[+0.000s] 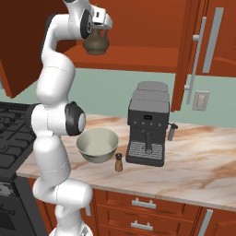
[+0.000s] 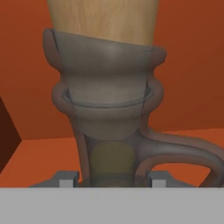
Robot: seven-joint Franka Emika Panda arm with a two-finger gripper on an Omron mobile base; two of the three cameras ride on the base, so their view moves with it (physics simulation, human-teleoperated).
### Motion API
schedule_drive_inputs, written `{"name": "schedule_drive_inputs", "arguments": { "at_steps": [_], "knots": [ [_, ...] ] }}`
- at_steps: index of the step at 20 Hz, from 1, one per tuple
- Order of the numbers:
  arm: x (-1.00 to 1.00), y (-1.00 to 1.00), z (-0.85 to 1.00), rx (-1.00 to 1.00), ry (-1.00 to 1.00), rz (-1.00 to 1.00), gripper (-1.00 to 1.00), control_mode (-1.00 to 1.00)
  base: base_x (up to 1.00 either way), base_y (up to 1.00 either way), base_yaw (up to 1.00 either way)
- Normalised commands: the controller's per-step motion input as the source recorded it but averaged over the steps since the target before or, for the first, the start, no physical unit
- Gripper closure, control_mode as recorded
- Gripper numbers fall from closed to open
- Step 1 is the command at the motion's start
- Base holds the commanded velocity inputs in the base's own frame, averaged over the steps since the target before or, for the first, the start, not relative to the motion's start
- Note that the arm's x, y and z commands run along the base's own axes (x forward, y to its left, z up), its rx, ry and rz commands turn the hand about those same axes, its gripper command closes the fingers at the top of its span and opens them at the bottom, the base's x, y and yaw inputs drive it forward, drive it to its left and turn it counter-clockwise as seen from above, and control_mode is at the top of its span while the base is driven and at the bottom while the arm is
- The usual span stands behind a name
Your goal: Retrieve the bottle and the shaker from the cabinet and place them next to the mixing bowl on the counter. Then add garlic from the fridge to the mixing bowl.
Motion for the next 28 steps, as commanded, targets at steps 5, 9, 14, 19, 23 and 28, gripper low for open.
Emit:
{"name": "schedule_drive_inputs", "arguments": {
  "at_steps": [5, 9, 14, 19, 23, 28],
  "knots": [
    [-0.66, -0.51, 0.0, 0.0, 0.0, 0.0, 1.0, -1.0, 0.0, 0.0, 0.0],
    [-0.8, -0.41, 0.0, 0.01, 0.0, 0.0, 1.0, -1.0, 0.0, 0.0, 0.0],
    [-0.92, -0.29, 0.0, 0.03, 0.0, 0.0, 1.0, -1.0, 0.0, 0.0, 0.0],
    [-0.98, -0.18, -0.19, 0.03, 0.0, 0.0, 1.0, -1.0, 0.0, 0.0, 0.0],
    [-0.97, -0.12, -0.28, 0.02, 0.0, 0.0, 1.0, -1.0, 0.0, 0.0, 0.0],
    [-0.9, 0.0, -0.14, 0.0, 0.0, 0.01, 1.0, -1.0, 0.0, 0.0, 0.0]
  ]
}}
